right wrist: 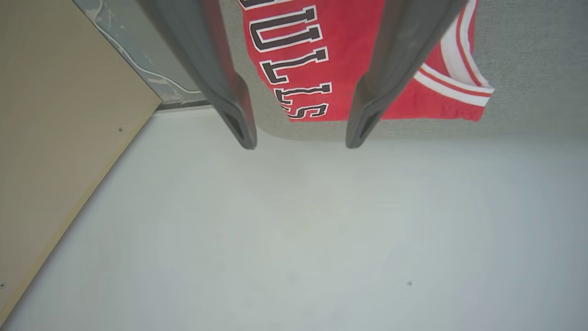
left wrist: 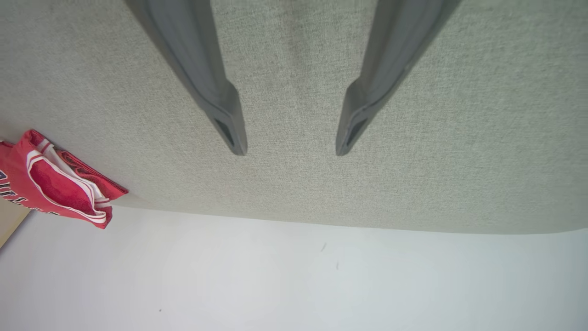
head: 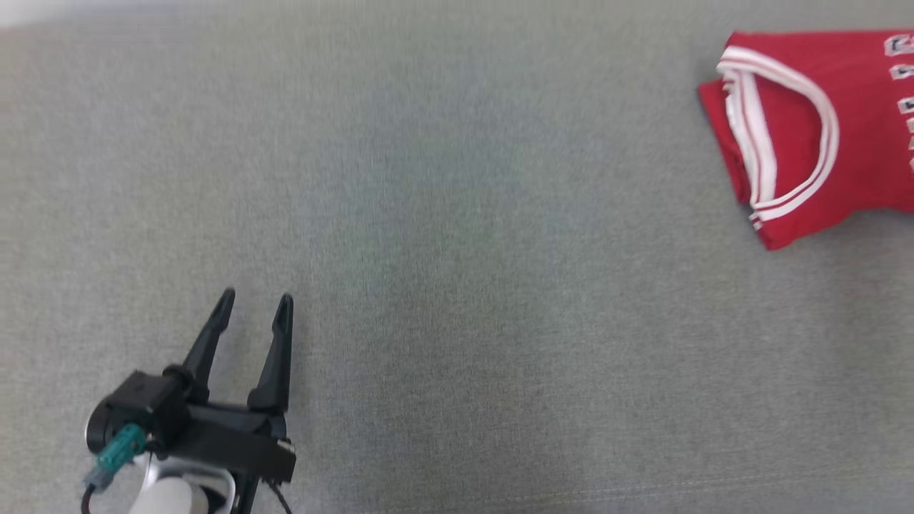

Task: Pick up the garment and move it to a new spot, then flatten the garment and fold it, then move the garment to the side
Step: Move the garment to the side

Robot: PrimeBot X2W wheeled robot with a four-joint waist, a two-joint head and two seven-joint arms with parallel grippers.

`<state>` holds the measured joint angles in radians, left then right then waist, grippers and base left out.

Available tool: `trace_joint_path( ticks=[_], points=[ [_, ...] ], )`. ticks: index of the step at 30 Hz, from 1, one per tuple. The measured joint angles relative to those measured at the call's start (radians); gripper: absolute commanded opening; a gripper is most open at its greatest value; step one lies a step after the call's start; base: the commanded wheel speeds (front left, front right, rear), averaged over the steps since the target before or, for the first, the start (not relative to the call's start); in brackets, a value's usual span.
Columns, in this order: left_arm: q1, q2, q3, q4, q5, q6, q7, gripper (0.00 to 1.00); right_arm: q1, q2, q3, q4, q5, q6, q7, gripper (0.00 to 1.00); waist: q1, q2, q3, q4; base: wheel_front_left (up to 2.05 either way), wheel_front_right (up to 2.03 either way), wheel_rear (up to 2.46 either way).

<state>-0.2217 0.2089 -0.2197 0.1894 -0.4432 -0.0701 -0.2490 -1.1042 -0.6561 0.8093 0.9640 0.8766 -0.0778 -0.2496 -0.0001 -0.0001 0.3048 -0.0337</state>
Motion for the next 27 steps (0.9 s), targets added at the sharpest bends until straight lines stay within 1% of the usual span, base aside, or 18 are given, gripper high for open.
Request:
trace_joint_path(
  ticks=[5,6,10,15,23,27],
  points=[
    [0.048,-0.008,0.012,0.007,-0.002,0.009,0.0,1.0,0.074,0.008,-0.009,-0.104,-0.01,0.003,0.0,1.0,0.0,0.0,-0.067,-0.009,0.0,0.0,0.0],
    [0.068,-0.008,0.019,0.006,-0.004,0.009,0.0,1.0,0.116,0.006,-0.019,-0.15,-0.013,0.001,0.0,1.0,-0.0001,0.0,-0.095,-0.012,0.0,0.0,0.0],
    [0.112,-0.007,0.027,0.001,-0.005,0.018,-0.001,1.0,0.204,-0.006,-0.042,-0.262,-0.014,-0.004,-0.002,1.0,-0.0001,0.0,-0.149,-0.018,0.0,0.0,0.0],
    [0.17,-0.005,0.045,-0.012,-0.006,0.027,-0.001,1.0,0.315,-0.018,-0.085,-0.421,-0.014,-0.025,-0.004,1.0,-0.0002,-0.0001,-0.21,-0.025,0.0,0.0,0.0],
    [0.233,-0.017,0.06,-0.053,-0.031,0.042,-0.001,1.0,0.562,-0.02,-0.143,-0.666,-0.015,-0.047,-0.007,1.0,-0.0002,-0.0001,-0.286,-0.035,0.0,0.0,0.0],
    [0.255,-0.024,0.083,-0.082,-0.044,0.045,-0.001,1.0,0.678,-0.018,-0.178,-0.757,-0.031,-0.047,-0.007,1.0,-0.0002,-0.0001,-0.311,-0.04,0.0,0.0,0.0]
  ],
)
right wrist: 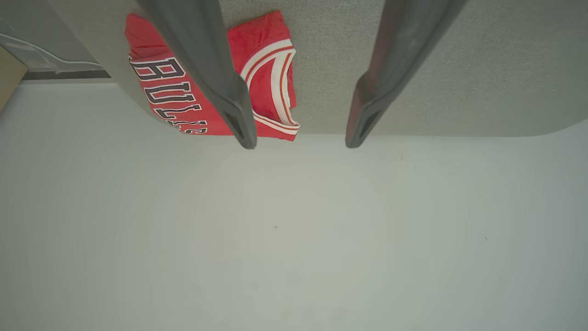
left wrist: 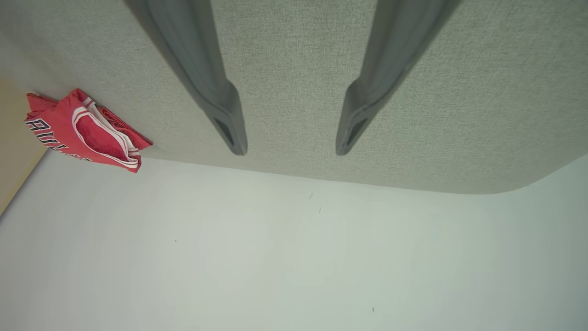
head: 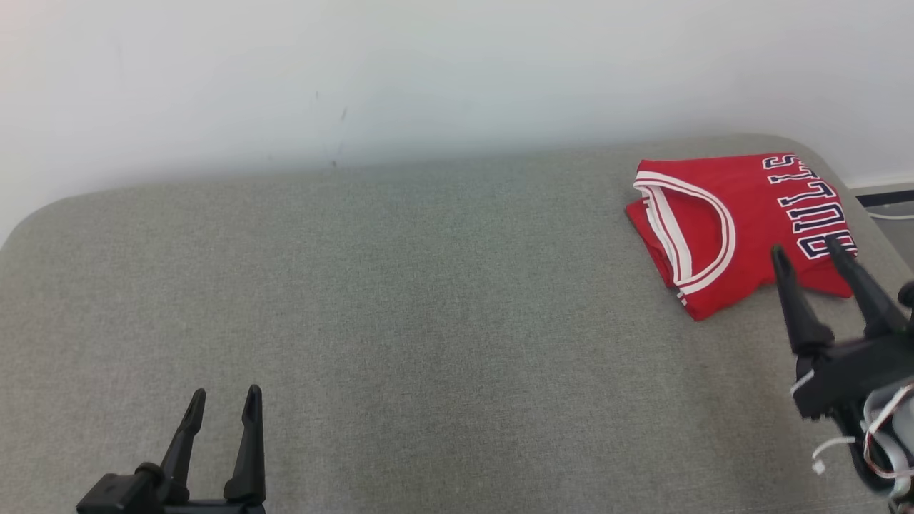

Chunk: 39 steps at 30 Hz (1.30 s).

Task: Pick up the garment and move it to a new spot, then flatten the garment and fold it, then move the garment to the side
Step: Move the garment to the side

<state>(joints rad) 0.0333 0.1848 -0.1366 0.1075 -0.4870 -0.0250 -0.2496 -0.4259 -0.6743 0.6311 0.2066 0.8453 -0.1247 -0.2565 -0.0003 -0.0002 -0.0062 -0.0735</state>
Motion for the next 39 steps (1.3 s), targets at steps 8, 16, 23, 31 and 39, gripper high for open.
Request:
trace_joint_path(
  ticks=[8,16,23,31,39],
  points=[
    [0.033,-0.016,0.009,-0.05,-0.009,-0.001,0.0,1.0,0.197,0.074,-0.154,-0.013,-0.045,0.0,0.0,1.0,0.0001,0.0,-0.015,-0.004,0.0,0.0,0.0],
    [0.04,-0.018,0.017,-0.076,-0.003,0.007,0.0,1.0,0.301,0.148,-0.231,-0.053,-0.145,-0.003,0.0,1.0,0.0003,0.0001,-0.01,0.008,0.0,0.0,0.0],
    [0.041,-0.017,0.016,-0.089,0.01,0.007,0.0,1.0,0.335,0.192,-0.286,-0.08,-0.208,-0.003,0.0,1.0,0.0003,0.0002,-0.006,0.015,0.0,0.0,0.0],
    [0.041,-0.017,0.009,-0.091,0.023,0.007,0.0,1.0,0.337,0.205,-0.322,-0.115,-0.252,-0.003,0.0,1.0,0.0003,0.0002,-0.006,0.022,0.0,0.0,0.0],
    [0.041,-0.017,0.007,-0.094,0.044,0.007,0.0,1.0,0.355,0.224,-0.334,-0.141,-0.281,-0.003,0.0,1.0,0.0003,0.0002,-0.008,0.032,0.0,0.0,0.0]
  ],
)
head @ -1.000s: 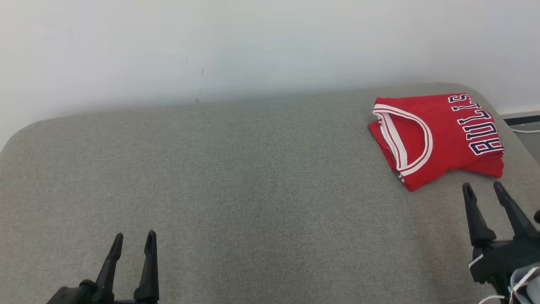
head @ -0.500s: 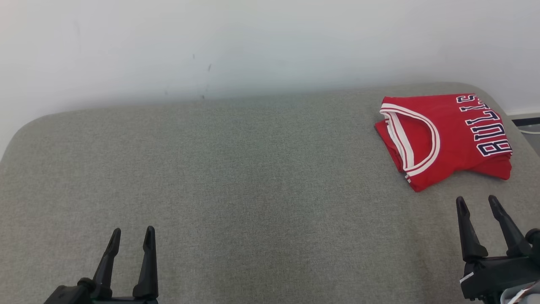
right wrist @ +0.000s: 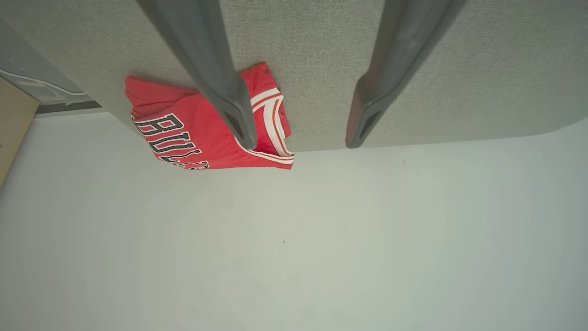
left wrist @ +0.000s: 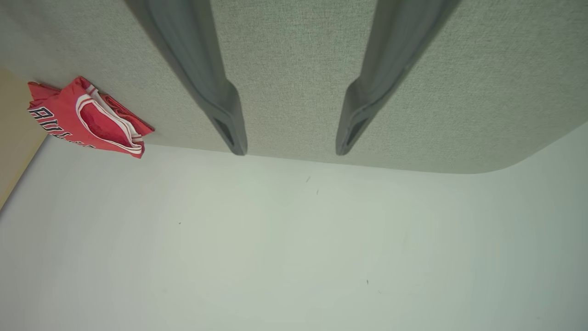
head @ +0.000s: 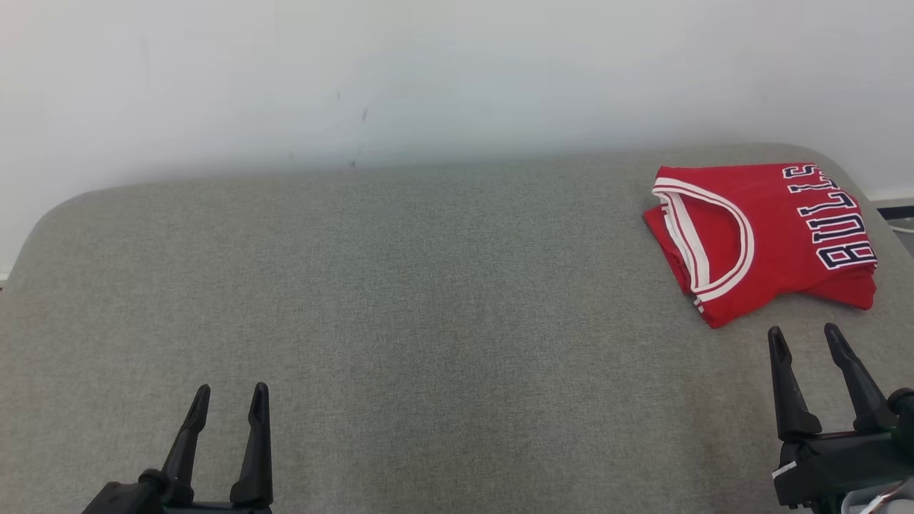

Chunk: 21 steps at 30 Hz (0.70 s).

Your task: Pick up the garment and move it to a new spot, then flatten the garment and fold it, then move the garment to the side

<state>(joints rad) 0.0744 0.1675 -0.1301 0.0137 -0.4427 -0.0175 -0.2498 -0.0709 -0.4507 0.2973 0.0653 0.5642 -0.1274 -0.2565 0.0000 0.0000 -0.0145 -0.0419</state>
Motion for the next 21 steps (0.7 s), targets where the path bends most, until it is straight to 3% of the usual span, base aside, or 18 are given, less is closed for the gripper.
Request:
trace_joint_path(
  ticks=[16,17,21],
  points=[
    [0.0,-0.001,-0.001,-0.003,0.001,0.0,0.0,1.0,0.016,0.022,-0.022,-0.021,-0.03,0.0,0.0,1.0,0.0,0.0001,0.002,0.014,0.0,0.0,0.0],
    [0.0,-0.002,-0.002,-0.003,-0.001,-0.001,0.0,0.0,0.018,0.023,-0.023,-0.021,-0.031,0.0,0.0,0.0,0.0,0.0001,0.003,0.015,0.0,0.0,0.0],
    [0.015,-0.015,-0.009,0.036,-0.001,-0.001,0.002,0.0,0.041,0.056,-0.007,0.012,-0.031,0.0,0.001,0.0,0.0,0.0002,0.003,0.015,0.0,0.0,0.0]
  ],
)
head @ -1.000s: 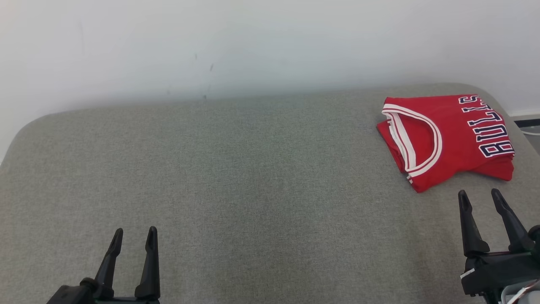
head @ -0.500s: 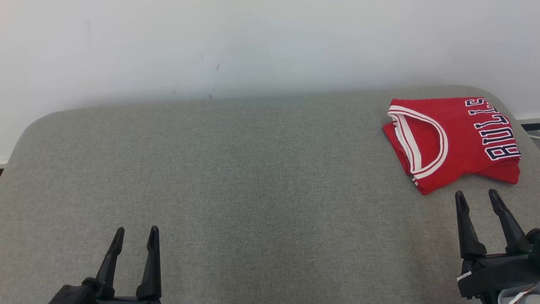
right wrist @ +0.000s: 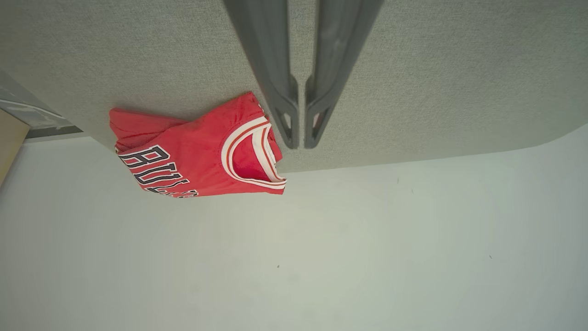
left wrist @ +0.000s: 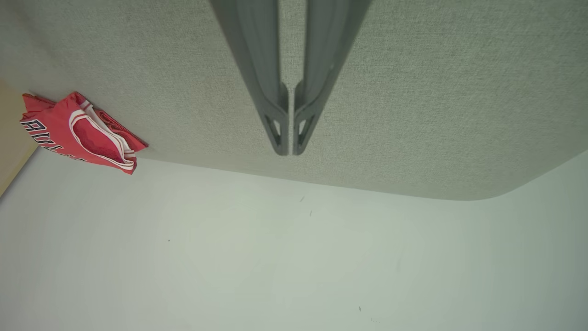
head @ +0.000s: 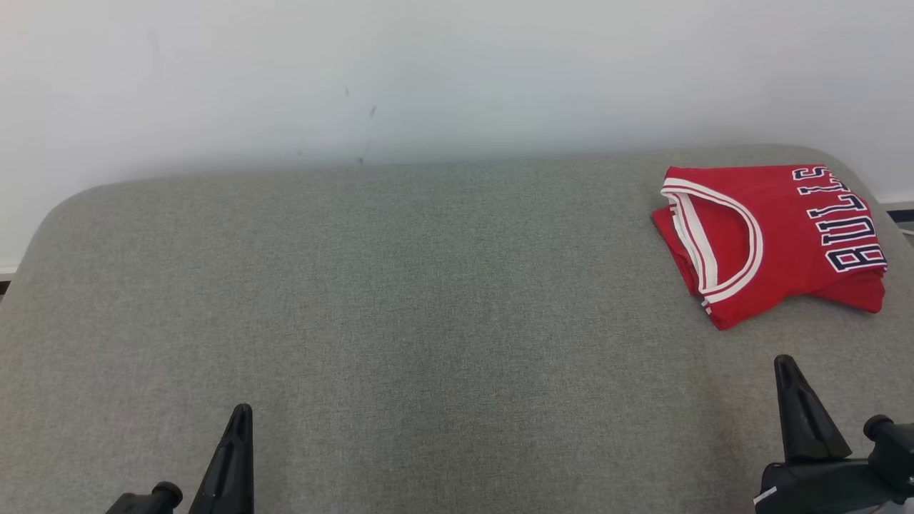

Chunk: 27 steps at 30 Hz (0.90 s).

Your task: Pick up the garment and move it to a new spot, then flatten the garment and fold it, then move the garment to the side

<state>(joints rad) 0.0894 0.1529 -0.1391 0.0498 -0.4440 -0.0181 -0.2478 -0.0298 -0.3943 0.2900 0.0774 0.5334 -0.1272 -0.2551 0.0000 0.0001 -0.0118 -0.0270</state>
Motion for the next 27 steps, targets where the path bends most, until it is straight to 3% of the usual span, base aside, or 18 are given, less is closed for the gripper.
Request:
trace_joint_path(
  ticks=[4,27],
  points=[
    [0.002,-0.002,0.005,0.009,-0.012,-0.001,0.01,0.0,0.008,0.017,-0.012,0.006,0.022,0.005,0.009,0.0,0.0,0.0,0.001,0.001,0.0,0.0,0.0],
    [-0.025,-0.029,0.066,0.068,-0.312,-0.026,0.106,0.0,-0.002,0.099,-0.124,0.057,0.286,0.065,0.113,0.0,0.0,0.0,0.004,0.008,0.0,0.0,0.0]
  ],
)
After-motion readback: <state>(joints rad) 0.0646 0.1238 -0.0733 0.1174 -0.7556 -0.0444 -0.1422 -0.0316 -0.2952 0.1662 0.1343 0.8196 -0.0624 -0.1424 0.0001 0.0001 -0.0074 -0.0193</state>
